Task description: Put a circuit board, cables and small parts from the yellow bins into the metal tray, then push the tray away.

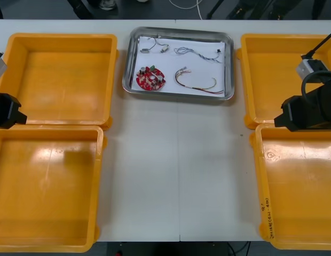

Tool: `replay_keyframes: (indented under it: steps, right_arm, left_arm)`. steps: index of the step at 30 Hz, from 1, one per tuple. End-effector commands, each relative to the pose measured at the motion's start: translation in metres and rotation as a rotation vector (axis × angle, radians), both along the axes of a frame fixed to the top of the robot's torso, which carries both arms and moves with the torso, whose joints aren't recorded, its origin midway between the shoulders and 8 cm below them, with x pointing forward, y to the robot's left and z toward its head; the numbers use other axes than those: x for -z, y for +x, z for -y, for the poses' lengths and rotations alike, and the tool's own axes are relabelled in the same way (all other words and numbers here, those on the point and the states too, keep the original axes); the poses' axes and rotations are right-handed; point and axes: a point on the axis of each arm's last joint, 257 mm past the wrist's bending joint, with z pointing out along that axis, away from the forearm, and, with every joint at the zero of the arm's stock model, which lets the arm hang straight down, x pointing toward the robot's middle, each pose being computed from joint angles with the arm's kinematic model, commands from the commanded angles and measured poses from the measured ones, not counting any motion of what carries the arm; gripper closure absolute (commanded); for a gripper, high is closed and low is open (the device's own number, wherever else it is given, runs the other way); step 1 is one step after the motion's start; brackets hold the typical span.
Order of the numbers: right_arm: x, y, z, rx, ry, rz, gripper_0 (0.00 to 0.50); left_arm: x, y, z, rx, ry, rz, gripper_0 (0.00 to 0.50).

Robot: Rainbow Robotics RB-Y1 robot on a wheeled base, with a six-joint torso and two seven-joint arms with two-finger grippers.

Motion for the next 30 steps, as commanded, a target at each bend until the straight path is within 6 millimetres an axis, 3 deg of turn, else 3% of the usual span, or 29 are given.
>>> replay_keyframes:
  steps: [1, 15, 22, 30]
  right_arm:
    - [-0.009, 0.009, 0.055, 0.070, -0.093, 0.017, 0.000]
    - [0.009, 0.005, 0.113, 0.228, 0.005, -0.091, 0.000]
    - [0.001, 0.007, 0.144, 0.287, -0.010, -0.073, 0.000]
    - [-0.008, 0.008, 0.165, 0.255, -0.095, -0.051, 0.000]
  left_arm:
    - [-0.016, -0.004, -0.017, -0.103, -0.007, 0.028, 0.000]
    - [-0.016, -0.004, -0.017, -0.103, -0.007, 0.028, 0.000]
    - [-0.016, -0.004, -0.017, -0.103, -0.007, 0.028, 0.000]
    - [-0.016, -0.004, -0.017, -0.103, -0.007, 0.028, 0.000]
